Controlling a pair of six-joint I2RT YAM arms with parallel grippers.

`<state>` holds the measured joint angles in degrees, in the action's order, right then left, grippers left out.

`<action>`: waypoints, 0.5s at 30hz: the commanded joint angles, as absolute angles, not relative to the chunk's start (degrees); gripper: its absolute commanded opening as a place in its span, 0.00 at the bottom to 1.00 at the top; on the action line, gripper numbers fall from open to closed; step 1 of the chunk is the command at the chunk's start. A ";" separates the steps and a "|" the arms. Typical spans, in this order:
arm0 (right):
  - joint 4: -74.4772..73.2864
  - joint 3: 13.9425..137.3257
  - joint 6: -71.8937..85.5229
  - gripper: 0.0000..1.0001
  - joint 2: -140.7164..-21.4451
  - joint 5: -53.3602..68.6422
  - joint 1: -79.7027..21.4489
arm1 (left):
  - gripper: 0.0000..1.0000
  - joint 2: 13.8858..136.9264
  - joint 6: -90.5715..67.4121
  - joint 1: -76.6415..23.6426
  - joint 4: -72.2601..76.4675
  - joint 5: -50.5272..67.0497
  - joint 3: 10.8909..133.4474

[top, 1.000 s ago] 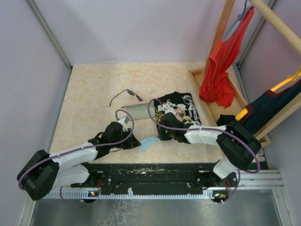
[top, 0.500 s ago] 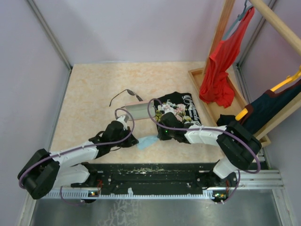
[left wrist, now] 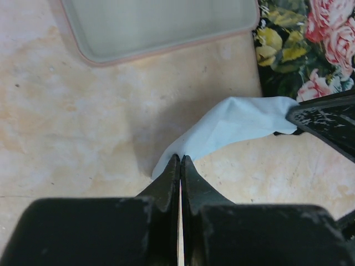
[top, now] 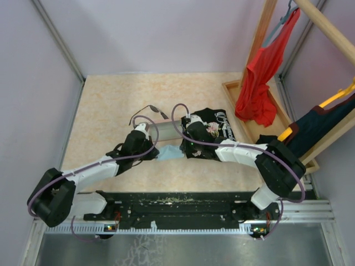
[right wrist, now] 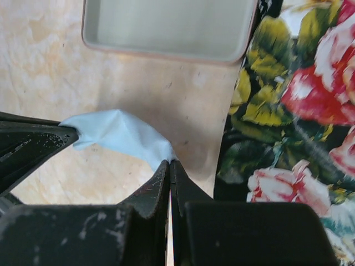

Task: Organize the sunglasses
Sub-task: Pick up the glasses cleaning cloth from the center of the board.

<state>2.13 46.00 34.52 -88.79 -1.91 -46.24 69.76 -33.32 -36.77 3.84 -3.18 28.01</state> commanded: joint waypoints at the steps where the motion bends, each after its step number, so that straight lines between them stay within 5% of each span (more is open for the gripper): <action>1: 5.04 51.23 32.01 0.00 -91.38 -2.92 -44.25 | 0.00 72.55 -29.42 -33.85 4.68 -4.44 30.96; 15: 4.92 60.49 28.07 0.00 -100.33 -1.38 -38.74 | 0.00 82.08 -25.41 -26.66 10.71 -1.25 37.67</action>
